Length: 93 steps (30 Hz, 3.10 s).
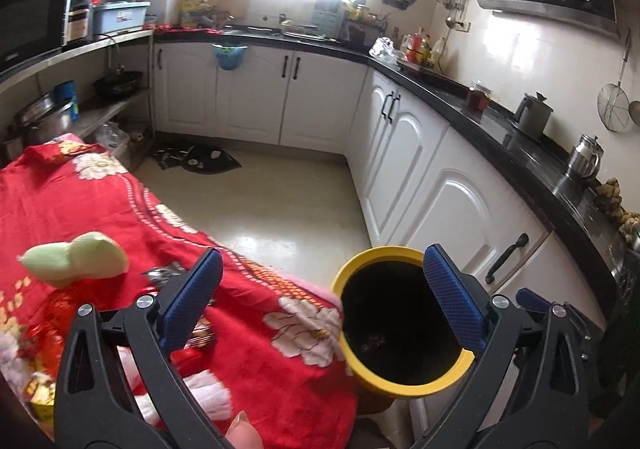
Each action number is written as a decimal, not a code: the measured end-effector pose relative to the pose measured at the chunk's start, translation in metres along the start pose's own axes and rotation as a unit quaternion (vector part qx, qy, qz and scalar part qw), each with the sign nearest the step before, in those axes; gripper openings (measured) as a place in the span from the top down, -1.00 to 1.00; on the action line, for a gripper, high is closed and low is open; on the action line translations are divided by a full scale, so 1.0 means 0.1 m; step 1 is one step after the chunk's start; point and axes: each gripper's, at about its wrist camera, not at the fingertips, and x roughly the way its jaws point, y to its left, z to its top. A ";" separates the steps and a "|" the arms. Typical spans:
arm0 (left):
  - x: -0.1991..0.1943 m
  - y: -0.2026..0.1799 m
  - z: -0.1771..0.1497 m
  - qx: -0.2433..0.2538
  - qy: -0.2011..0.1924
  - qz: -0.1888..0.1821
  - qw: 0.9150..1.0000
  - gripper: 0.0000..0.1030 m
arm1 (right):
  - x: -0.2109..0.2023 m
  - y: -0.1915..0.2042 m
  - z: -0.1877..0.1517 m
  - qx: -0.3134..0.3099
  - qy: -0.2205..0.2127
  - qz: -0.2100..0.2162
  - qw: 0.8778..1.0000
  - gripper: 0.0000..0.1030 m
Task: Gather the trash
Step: 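Move both tools back over the trash on the bed, then grasp the red wrapper with the left tool while the right tool grasps the white mesh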
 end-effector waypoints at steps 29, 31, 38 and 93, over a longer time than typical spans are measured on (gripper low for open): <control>-0.92 1.08 -0.07 -0.071 -0.054 0.091 0.992 -0.79 | -0.25 1.26 0.09 -0.117 -0.025 0.100 0.988 -0.62; -0.96 1.15 -0.08 -0.077 -0.055 0.097 0.991 -0.79 | -0.24 1.37 0.06 -0.128 -0.022 0.111 0.985 -0.62; -1.11 1.54 -0.10 -0.108 -0.059 0.125 0.984 -0.79 | -0.16 1.76 -0.04 -0.174 -0.004 0.143 0.974 -0.62; -0.60 3.47 -1.19 -0.518 0.080 0.017 0.852 0.25 | 0.88 2.75 -0.82 -0.283 0.146 0.234 0.919 0.27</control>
